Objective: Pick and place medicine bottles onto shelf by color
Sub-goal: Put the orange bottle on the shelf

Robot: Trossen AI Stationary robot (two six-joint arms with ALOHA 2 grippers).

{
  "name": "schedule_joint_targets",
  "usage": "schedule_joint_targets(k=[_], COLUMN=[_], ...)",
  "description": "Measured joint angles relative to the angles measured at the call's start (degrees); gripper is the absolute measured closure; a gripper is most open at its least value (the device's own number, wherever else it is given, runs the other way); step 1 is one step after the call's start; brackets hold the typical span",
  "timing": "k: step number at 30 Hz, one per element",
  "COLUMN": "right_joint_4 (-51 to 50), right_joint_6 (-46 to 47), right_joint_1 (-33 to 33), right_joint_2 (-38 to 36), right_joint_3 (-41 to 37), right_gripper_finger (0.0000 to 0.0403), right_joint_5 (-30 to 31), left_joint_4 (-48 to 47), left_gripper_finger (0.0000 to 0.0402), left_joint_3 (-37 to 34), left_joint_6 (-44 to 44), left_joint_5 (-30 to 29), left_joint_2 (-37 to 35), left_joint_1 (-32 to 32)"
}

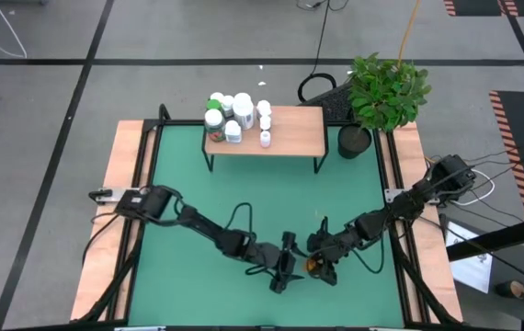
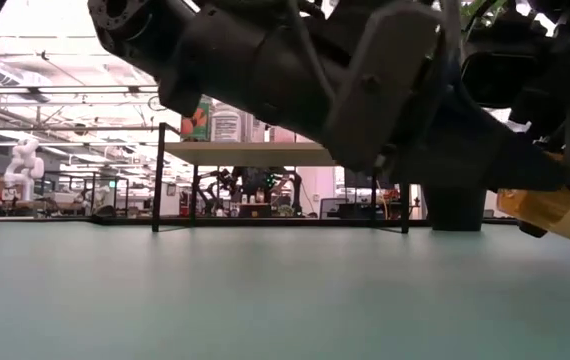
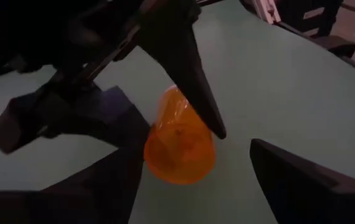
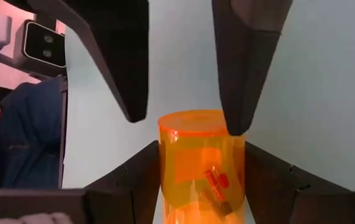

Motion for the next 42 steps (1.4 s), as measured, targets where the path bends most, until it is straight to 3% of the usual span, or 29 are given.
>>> schedule_joint_targets(k=[6,19,25,29,33,36,42], right_joint_4=[0.5,2.3,1.5,-3.0,-9.8,-12.2,-10.4], right_joint_6=[-1.1,-3.1,-4.4,-6.8,-7.8,-9.2,-10.9], right_joint_1=[0.0,1.0,1.5,5.2,11.2,16.2,21.3], right_joint_2=[0.0,0.0,-3.0,-10.5,-18.2,-21.6,-26.1], right_joint_3=[0.0,-0.1,-0.1,-0.2,0.2,-0.1,0.0], right_gripper_finger=[0.0215,0.02,0.015,0.0121,0.0116,0.0116,0.0119], right_joint_5=[-0.2,0.0,0.7,10.6,30.3,40.9,52.0], left_joint_4=[0.2,-4.5,-3.8,-2.1,-3.3,-3.4,-4.6], left_gripper_finger=[0.0128,0.0226,0.0204,0.0202,0.0226,0.0228,0.0202], left_joint_3=[3.7,5.7,5.7,5.9,5.5,5.5,5.5], left_joint_6=[7.8,8.1,5.2,2.5,0.4,-0.4,2.4], left_joint_5=[-0.1,-0.2,-0.3,-1.3,-3.3,-8.0,-15.5], left_joint_2=[2.3,3.1,3.0,2.3,1.8,-0.9,-5.0], left_joint_1=[-0.3,0.1,0.2,0.1,0.2,0.1,-0.8])
